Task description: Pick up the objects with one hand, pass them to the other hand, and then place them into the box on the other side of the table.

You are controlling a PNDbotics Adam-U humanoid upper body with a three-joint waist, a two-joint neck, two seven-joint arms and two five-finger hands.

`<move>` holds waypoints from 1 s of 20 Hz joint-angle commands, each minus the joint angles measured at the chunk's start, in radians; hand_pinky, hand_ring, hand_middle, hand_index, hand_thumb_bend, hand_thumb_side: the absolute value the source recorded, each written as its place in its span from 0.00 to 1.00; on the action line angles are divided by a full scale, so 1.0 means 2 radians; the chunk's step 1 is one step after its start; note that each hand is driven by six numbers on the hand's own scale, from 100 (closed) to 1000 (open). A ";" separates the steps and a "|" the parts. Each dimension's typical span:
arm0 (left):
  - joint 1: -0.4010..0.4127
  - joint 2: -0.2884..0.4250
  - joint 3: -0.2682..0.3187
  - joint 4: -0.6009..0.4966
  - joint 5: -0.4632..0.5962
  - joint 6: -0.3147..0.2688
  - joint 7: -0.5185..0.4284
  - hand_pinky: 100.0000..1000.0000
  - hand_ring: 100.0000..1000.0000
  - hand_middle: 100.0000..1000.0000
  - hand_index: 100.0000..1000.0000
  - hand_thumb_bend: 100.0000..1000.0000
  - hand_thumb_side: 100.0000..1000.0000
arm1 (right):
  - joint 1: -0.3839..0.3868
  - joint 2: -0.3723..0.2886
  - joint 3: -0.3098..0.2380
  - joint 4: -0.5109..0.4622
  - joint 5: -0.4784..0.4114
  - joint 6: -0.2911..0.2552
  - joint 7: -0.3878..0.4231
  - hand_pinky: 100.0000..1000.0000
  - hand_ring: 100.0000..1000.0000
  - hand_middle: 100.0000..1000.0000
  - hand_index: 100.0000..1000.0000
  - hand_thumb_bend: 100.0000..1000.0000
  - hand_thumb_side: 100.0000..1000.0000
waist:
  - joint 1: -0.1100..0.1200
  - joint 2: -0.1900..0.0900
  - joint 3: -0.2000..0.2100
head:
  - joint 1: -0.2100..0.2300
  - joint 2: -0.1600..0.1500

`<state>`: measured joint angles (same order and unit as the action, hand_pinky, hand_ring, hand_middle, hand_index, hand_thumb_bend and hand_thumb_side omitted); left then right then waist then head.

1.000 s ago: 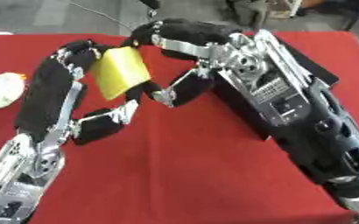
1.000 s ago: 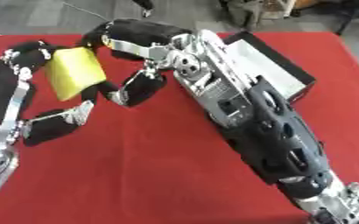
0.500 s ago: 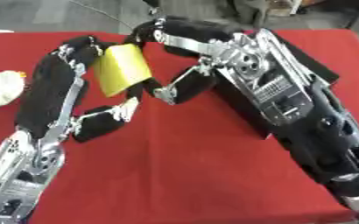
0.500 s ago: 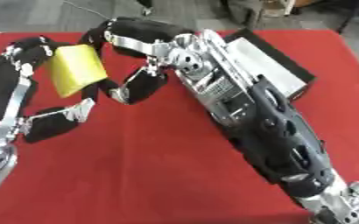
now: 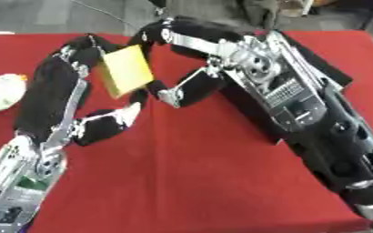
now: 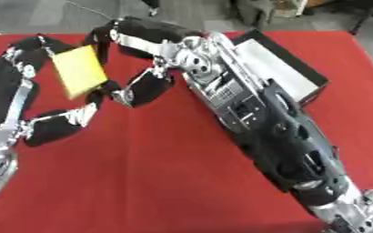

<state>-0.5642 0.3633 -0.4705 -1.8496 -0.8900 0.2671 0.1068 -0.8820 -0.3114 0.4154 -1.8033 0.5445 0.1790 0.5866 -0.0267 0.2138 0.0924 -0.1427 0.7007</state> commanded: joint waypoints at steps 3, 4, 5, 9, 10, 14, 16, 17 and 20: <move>-0.005 0.005 0.003 -0.001 -0.023 0.026 -0.018 0.70 0.64 0.68 0.89 0.65 0.36 | -0.013 0.002 -0.002 -0.012 -0.008 0.001 -0.004 0.89 1.00 0.59 0.62 0.00 0.01 | 0.002 -0.011 -0.001 | -0.002 -0.004; -0.005 0.005 0.003 -0.001 -0.025 0.030 -0.020 0.71 0.64 0.68 0.89 0.66 0.37 | -0.012 0.002 -0.002 -0.011 -0.008 0.001 -0.005 0.89 1.00 0.58 0.61 0.00 0.01 | 0.002 -0.011 -0.001 | -0.002 -0.004; -0.005 0.005 0.004 -0.002 -0.028 0.034 -0.021 0.71 0.65 0.69 0.90 0.67 0.38 | -0.012 0.003 -0.002 -0.011 -0.008 0.002 -0.005 0.89 1.00 0.58 0.61 0.00 0.01 | 0.002 -0.011 -0.001 | -0.002 -0.004; -0.002 0.004 0.009 -0.001 -0.038 0.063 -0.015 0.72 0.65 0.69 0.90 0.69 0.42 | -0.012 0.003 -0.003 -0.011 -0.008 0.003 -0.008 0.88 1.00 0.58 0.60 0.00 0.01 | 0.002 -0.011 -0.001 | -0.002 -0.004; -0.002 0.004 0.010 0.000 -0.041 0.072 -0.013 0.72 0.65 0.69 0.90 0.68 0.42 | -0.012 0.002 -0.003 -0.011 -0.009 0.003 -0.009 0.88 1.00 0.57 0.60 0.00 0.01 | 0.002 -0.011 -0.001 | -0.002 -0.004; 0.001 0.002 0.015 0.008 -0.040 0.105 -0.005 0.71 0.64 0.68 0.90 0.68 0.44 | -0.012 0.002 -0.004 -0.012 -0.010 0.004 -0.009 0.88 1.00 0.57 0.59 0.00 0.00 | 0.002 -0.011 -0.001 | -0.003 -0.005; 0.003 0.001 0.018 0.012 -0.033 0.118 0.001 0.71 0.64 0.68 0.90 0.67 0.44 | -0.012 0.001 -0.005 -0.014 -0.011 0.005 -0.010 0.88 1.00 0.57 0.59 0.00 0.00 | 0.002 -0.012 -0.002 | -0.003 -0.005; 0.004 0.000 0.019 0.014 -0.030 0.123 0.006 0.71 0.63 0.68 0.90 0.67 0.43 | -0.012 0.001 -0.005 -0.014 -0.011 0.005 -0.010 0.88 1.00 0.57 0.59 0.00 0.00 | 0.002 -0.012 -0.002 | -0.004 -0.005; 0.006 0.001 0.023 0.020 -0.022 0.131 0.021 0.71 0.63 0.67 0.90 0.66 0.42 | -0.011 -0.001 -0.006 -0.015 -0.011 0.006 -0.010 0.88 1.00 0.57 0.59 0.00 0.00 | 0.002 -0.012 -0.002 | -0.005 -0.005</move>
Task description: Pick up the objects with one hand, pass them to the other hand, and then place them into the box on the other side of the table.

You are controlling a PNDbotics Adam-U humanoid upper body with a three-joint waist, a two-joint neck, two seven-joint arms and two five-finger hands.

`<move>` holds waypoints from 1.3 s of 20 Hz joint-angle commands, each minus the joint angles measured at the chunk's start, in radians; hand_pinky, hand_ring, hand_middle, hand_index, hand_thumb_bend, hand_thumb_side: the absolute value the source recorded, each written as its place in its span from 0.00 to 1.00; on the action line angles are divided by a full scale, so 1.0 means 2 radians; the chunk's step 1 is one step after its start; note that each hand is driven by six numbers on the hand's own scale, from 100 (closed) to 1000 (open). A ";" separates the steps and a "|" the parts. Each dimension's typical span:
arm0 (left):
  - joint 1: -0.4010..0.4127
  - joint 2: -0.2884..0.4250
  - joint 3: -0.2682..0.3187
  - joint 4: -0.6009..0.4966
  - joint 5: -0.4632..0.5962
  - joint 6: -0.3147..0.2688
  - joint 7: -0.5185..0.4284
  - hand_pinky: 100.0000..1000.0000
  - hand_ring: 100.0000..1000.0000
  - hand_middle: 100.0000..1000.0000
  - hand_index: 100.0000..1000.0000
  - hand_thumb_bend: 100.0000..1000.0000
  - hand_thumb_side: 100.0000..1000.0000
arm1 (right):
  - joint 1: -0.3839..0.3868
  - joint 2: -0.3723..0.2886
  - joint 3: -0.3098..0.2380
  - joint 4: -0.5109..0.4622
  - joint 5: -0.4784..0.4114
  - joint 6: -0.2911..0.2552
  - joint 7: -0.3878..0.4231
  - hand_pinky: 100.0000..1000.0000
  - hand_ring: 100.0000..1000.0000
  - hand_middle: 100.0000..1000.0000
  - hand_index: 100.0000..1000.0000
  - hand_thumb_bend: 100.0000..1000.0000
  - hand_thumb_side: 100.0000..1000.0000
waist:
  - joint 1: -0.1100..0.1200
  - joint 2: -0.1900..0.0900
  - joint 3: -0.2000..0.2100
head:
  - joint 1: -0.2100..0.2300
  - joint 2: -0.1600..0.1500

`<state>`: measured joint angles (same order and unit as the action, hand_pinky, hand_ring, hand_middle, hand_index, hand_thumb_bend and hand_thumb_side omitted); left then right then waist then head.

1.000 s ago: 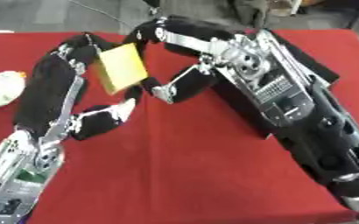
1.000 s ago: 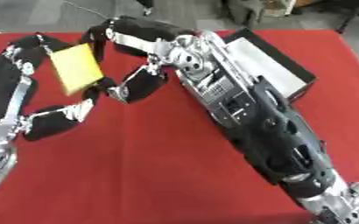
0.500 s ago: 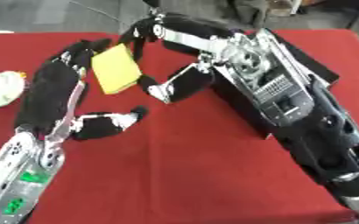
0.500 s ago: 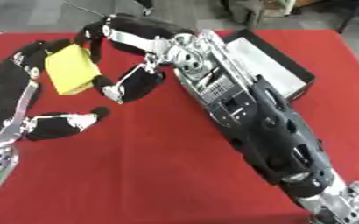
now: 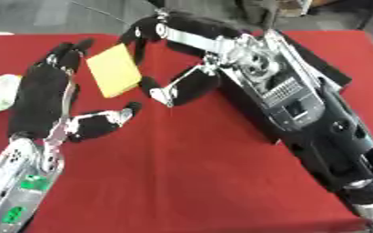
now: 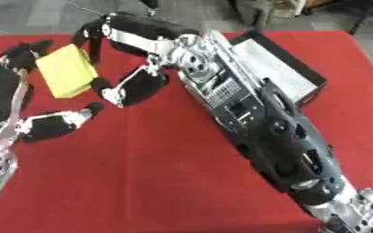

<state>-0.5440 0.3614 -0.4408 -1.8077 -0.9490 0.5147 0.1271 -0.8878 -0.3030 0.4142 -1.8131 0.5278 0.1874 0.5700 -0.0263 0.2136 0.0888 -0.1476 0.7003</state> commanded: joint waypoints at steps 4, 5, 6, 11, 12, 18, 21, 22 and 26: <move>0.003 0.010 0.011 0.005 0.018 0.012 0.023 0.71 0.63 0.67 0.89 0.64 0.43 | -0.007 -0.012 -0.017 -0.011 -0.006 0.009 -0.009 0.88 1.00 0.57 0.59 0.00 0.01 | 0.002 -0.012 -0.001 | -0.004 -0.005; 0.006 0.014 0.013 0.005 0.022 0.013 0.025 0.71 0.63 0.67 0.89 0.63 0.43 | -0.007 -0.015 -0.022 -0.012 -0.006 0.012 -0.013 0.88 1.00 0.57 0.60 0.00 0.01 | 0.003 -0.011 -0.001 | -0.005 -0.005; 0.009 0.018 0.015 0.004 0.026 0.014 0.027 0.70 0.62 0.66 0.89 0.62 0.43 | -0.007 -0.020 -0.028 -0.013 -0.008 0.016 -0.018 0.88 1.00 0.57 0.60 0.00 0.01 | 0.003 -0.011 -0.001 | -0.006 -0.006; 0.026 0.044 0.031 -0.011 0.049 0.018 0.050 0.70 0.62 0.66 0.89 0.58 0.44 | 0.005 -0.055 -0.077 -0.006 -0.022 0.044 -0.056 0.90 1.00 0.58 0.61 0.00 0.04 | 0.004 -0.011 -0.002 | -0.018 -0.009; 0.028 0.050 0.035 -0.016 0.054 0.018 0.056 0.70 0.61 0.65 0.89 0.57 0.44 | 0.009 -0.064 -0.087 -0.003 -0.025 0.049 -0.066 0.90 1.00 0.58 0.61 0.00 0.05 | 0.004 -0.011 -0.002 | -0.021 -0.011; 0.041 0.077 0.064 -0.041 0.072 0.018 0.089 0.70 0.61 0.66 0.87 0.54 0.46 | 0.041 -0.123 -0.143 0.033 -0.032 0.079 -0.115 0.91 1.00 0.60 0.62 0.00 0.07 | 0.004 -0.011 -0.003 | -0.042 -0.021; 0.046 0.083 0.077 -0.050 0.079 0.015 0.103 0.70 0.60 0.66 0.86 0.51 0.46 | 0.057 -0.148 -0.166 0.062 -0.028 0.091 -0.134 0.91 1.00 0.60 0.63 0.00 0.07 | 0.004 -0.010 -0.003 | -0.054 -0.024; 0.047 0.084 0.080 -0.053 0.081 0.014 0.108 0.70 0.60 0.66 0.86 0.51 0.46 | 0.060 -0.154 -0.170 0.070 -0.026 0.092 -0.139 0.91 1.00 0.60 0.63 0.00 0.07 | 0.004 -0.010 -0.003 | -0.056 -0.025; 0.048 0.086 0.082 -0.054 0.087 0.011 0.116 0.70 0.60 0.66 0.86 0.51 0.46 | 0.063 -0.158 -0.175 0.081 -0.025 0.090 -0.147 0.91 1.00 0.60 0.63 0.00 0.07 | 0.004 -0.010 -0.002 | -0.058 -0.025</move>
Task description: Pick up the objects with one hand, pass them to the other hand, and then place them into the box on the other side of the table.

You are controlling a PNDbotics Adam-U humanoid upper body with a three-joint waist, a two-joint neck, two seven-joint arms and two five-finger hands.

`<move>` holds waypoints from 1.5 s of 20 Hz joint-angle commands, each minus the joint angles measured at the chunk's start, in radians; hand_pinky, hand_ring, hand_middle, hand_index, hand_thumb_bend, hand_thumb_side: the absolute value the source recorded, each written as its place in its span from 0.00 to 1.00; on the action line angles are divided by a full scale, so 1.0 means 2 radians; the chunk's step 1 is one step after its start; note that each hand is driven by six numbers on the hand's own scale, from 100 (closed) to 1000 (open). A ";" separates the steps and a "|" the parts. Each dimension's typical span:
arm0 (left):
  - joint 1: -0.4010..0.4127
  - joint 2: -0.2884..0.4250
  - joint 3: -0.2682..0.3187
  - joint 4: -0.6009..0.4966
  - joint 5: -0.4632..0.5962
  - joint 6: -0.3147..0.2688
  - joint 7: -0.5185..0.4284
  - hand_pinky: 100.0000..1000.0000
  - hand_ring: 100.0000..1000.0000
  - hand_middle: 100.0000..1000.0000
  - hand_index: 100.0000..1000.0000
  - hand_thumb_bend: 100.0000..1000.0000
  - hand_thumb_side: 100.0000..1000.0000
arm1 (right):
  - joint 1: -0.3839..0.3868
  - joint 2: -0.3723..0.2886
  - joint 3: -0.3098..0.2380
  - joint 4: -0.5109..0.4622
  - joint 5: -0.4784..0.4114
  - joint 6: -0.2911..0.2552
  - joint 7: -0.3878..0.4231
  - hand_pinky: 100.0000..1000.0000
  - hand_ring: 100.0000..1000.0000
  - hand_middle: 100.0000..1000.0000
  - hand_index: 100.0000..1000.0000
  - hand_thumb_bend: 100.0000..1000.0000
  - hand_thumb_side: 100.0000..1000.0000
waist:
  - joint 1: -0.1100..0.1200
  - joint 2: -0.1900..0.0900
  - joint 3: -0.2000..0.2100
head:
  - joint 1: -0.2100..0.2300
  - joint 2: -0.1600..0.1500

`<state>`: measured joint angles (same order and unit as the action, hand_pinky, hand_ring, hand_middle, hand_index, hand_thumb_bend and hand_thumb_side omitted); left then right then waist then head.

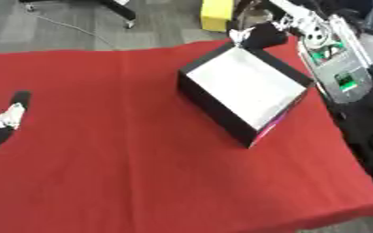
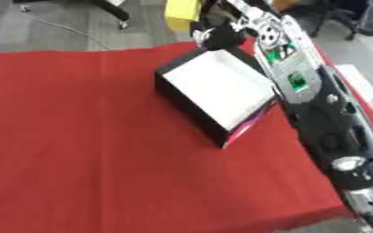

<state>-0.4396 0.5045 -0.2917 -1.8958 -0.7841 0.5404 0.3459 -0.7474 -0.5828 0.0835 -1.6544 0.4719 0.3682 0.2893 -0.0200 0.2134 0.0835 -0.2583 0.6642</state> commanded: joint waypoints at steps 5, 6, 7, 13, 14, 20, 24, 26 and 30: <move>0.000 0.015 0.031 -0.026 0.025 -0.002 0.027 0.68 0.58 0.64 0.84 0.37 0.45 | 0.024 -0.048 -0.021 0.036 0.022 0.017 -0.011 0.88 1.00 0.59 0.62 0.00 0.01 | 0.001 -0.008 0.001 | -0.005 -0.009; -0.001 0.015 0.034 -0.027 0.032 -0.005 0.033 0.68 0.58 0.64 0.84 0.38 0.45 | 0.031 -0.051 -0.019 0.048 0.030 0.018 -0.013 0.88 1.00 0.60 0.63 0.00 0.00 | 0.001 -0.008 0.003 | -0.007 -0.007; -0.001 0.015 0.036 -0.027 0.038 -0.007 0.039 0.68 0.59 0.65 0.84 0.38 0.45 | 0.035 -0.051 -0.016 0.061 0.038 0.016 -0.014 0.88 1.00 0.60 0.63 0.00 0.00 | 0.002 -0.009 0.005 | -0.007 -0.005; -0.001 0.018 0.043 -0.021 0.051 -0.011 0.058 0.69 0.59 0.65 0.84 0.38 0.45 | 0.035 -0.044 -0.018 0.132 0.087 -0.011 -0.019 0.88 1.00 0.64 0.67 0.00 0.00 | 0.003 -0.009 0.007 | -0.001 0.002; -0.001 0.019 0.044 -0.021 0.051 -0.011 0.059 0.69 0.59 0.65 0.84 0.38 0.45 | 0.035 -0.044 -0.019 0.140 0.094 -0.012 -0.020 0.88 1.00 0.63 0.65 0.00 0.00 | 0.003 -0.009 0.007 | 0.000 0.002; -0.001 0.020 0.048 -0.021 0.051 -0.011 0.064 0.69 0.59 0.65 0.85 0.40 0.45 | 0.038 -0.040 -0.017 0.162 0.115 -0.033 -0.008 0.99 1.00 0.81 0.89 0.00 0.01 | 0.003 -0.009 0.007 | 0.001 0.001; -0.002 0.021 0.050 -0.020 0.051 -0.009 0.064 0.69 0.60 0.65 0.85 0.41 0.45 | 0.039 -0.041 -0.021 0.156 0.120 -0.061 0.012 1.00 1.00 0.89 0.97 0.00 0.00 | 0.004 -0.009 0.006 | 0.003 0.001; -0.002 0.021 0.051 -0.020 0.050 -0.008 0.064 0.69 0.60 0.66 0.86 0.42 0.45 | 0.039 -0.042 -0.024 0.157 0.127 -0.069 0.018 1.00 1.00 0.90 0.98 0.02 0.00 | 0.004 -0.009 0.006 | 0.004 0.001; -0.002 0.022 0.053 -0.020 0.049 -0.007 0.062 0.69 0.60 0.66 0.86 0.42 0.45 | 0.039 -0.042 -0.029 0.154 0.135 -0.072 0.025 1.00 1.00 0.90 0.99 0.10 0.06 | 0.004 -0.009 0.006 | 0.007 0.001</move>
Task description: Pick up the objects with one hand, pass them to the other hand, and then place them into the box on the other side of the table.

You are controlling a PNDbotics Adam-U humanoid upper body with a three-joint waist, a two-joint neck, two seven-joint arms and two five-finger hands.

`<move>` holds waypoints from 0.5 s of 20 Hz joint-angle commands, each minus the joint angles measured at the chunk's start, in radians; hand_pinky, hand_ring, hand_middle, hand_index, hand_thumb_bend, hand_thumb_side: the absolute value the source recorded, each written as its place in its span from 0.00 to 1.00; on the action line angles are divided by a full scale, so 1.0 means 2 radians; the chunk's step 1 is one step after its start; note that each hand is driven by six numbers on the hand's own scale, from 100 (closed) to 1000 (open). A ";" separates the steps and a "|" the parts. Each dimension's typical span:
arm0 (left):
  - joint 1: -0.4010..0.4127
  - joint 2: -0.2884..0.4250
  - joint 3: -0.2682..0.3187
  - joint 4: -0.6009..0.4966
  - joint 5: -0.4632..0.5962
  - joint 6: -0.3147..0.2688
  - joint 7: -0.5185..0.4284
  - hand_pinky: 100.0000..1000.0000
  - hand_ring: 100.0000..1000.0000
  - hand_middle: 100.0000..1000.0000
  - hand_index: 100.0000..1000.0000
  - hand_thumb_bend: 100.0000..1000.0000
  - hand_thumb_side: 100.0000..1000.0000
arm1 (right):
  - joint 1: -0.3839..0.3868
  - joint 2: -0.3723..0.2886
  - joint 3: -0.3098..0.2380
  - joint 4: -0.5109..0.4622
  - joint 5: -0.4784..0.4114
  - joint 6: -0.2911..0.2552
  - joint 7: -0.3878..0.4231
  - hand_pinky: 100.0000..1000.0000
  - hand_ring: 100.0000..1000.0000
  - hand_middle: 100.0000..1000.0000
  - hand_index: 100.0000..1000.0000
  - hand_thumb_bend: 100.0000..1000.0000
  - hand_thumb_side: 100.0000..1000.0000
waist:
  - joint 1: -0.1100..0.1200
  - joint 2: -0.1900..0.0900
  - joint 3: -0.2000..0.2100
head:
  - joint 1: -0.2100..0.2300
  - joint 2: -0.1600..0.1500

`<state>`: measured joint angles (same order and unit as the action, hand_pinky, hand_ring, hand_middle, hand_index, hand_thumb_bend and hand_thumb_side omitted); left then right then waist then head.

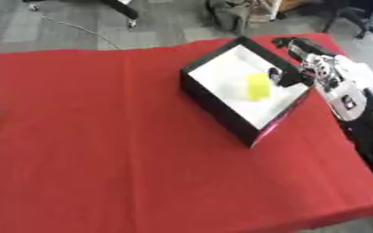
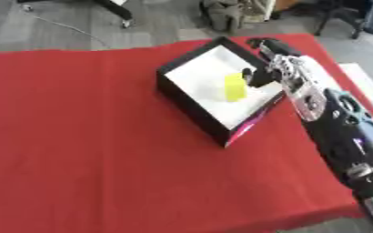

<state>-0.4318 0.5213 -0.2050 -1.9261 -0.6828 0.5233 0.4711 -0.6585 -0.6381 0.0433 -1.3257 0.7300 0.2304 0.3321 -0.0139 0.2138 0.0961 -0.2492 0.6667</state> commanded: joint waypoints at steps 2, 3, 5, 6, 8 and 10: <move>-0.006 0.014 0.011 -0.005 -0.002 0.003 -0.001 0.69 0.60 0.66 0.86 0.41 0.45 | -0.004 -0.013 -0.012 -0.017 0.001 0.000 0.003 1.00 1.00 0.89 0.99 0.02 0.02 | 0.001 -0.009 -0.001 | 0.005 0.000; -0.007 0.015 0.012 -0.005 -0.001 0.004 -0.001 0.69 0.60 0.65 0.86 0.41 0.45 | -0.004 -0.013 -0.015 -0.023 -0.004 0.003 0.000 1.00 1.00 0.89 0.99 0.00 0.00 | 0.001 -0.009 -0.001 | 0.007 0.000; -0.008 0.018 0.014 -0.004 0.000 0.007 -0.004 0.68 0.60 0.65 0.85 0.40 0.46 | -0.004 -0.007 -0.024 -0.042 -0.018 0.014 -0.012 1.00 1.00 0.90 1.00 0.00 0.00 | 0.002 -0.009 -0.002 | 0.012 0.000; -0.010 0.021 0.016 -0.004 0.003 0.009 -0.007 0.68 0.59 0.65 0.86 0.38 0.47 | -0.005 -0.003 -0.030 -0.053 -0.026 0.018 -0.019 1.00 1.00 0.91 1.00 0.00 0.17 | 0.003 -0.010 -0.003 | 0.015 0.000; -0.017 0.029 0.020 0.001 0.014 0.018 -0.019 0.68 0.59 0.65 0.86 0.37 0.47 | -0.008 0.010 -0.040 -0.077 -0.040 0.016 -0.034 1.00 1.00 0.91 1.00 0.00 0.28 | 0.005 -0.010 -0.003 | 0.021 0.001; -0.027 0.040 0.021 0.013 0.028 0.030 -0.033 0.68 0.59 0.65 0.87 0.34 0.50 | -0.005 0.019 -0.041 -0.102 -0.056 0.005 -0.049 1.00 1.00 0.93 1.00 0.00 0.33 | 0.006 -0.012 -0.004 | 0.028 0.002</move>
<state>-0.4680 0.5612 -0.1809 -1.8996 -0.6425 0.5724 0.4191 -0.6525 -0.5899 -0.0231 -1.4839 0.6387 0.2462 0.2537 -0.0012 0.2132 0.0896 -0.2027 0.6701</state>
